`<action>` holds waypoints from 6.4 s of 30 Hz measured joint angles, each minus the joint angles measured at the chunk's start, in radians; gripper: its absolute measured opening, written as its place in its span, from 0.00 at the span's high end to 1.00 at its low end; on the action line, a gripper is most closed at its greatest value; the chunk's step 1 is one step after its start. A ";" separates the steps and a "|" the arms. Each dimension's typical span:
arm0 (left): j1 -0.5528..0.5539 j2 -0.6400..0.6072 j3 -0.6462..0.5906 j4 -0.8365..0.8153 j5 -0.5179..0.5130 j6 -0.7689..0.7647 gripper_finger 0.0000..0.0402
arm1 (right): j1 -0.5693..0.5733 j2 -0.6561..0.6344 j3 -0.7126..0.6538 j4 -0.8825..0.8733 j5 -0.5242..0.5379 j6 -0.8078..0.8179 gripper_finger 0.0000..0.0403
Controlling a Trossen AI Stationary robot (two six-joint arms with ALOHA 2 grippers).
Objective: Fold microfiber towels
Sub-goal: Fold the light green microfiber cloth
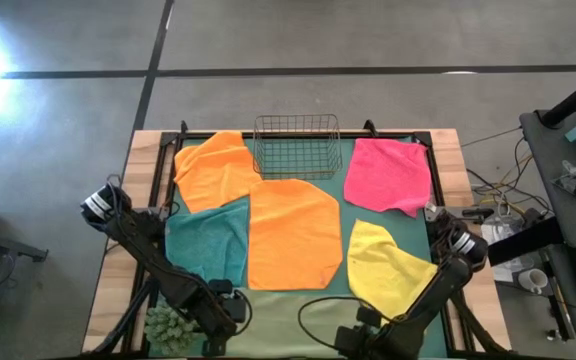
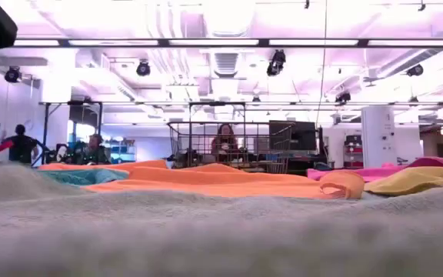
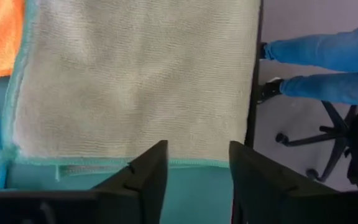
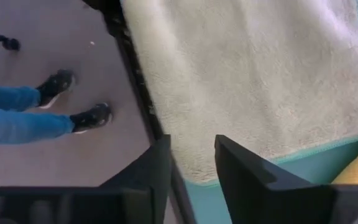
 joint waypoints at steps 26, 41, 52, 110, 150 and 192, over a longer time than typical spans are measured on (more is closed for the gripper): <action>0.046 0.032 -0.230 0.290 -0.082 0.132 0.81 | -0.101 -0.027 -0.225 0.092 0.097 -0.143 0.96; 0.087 0.076 -0.278 0.364 -0.071 0.104 0.99 | -0.158 -0.037 -0.359 0.231 0.020 -0.186 0.98; 0.203 0.077 -0.301 0.365 -0.086 0.105 0.99 | -0.252 -0.039 -0.416 0.195 0.011 -0.251 0.98; 0.210 -0.351 -0.348 0.143 -0.050 0.408 0.99 | -0.305 -0.419 -0.547 0.469 0.078 -0.518 0.67; 0.063 -0.349 -0.321 -0.097 -0.091 0.471 0.99 | -0.395 0.369 0.310 0.440 0.078 -1.081 0.56; 0.063 -0.347 -0.352 -0.094 -0.204 0.763 0.99 | -0.358 0.419 0.358 0.472 -0.008 -0.660 0.98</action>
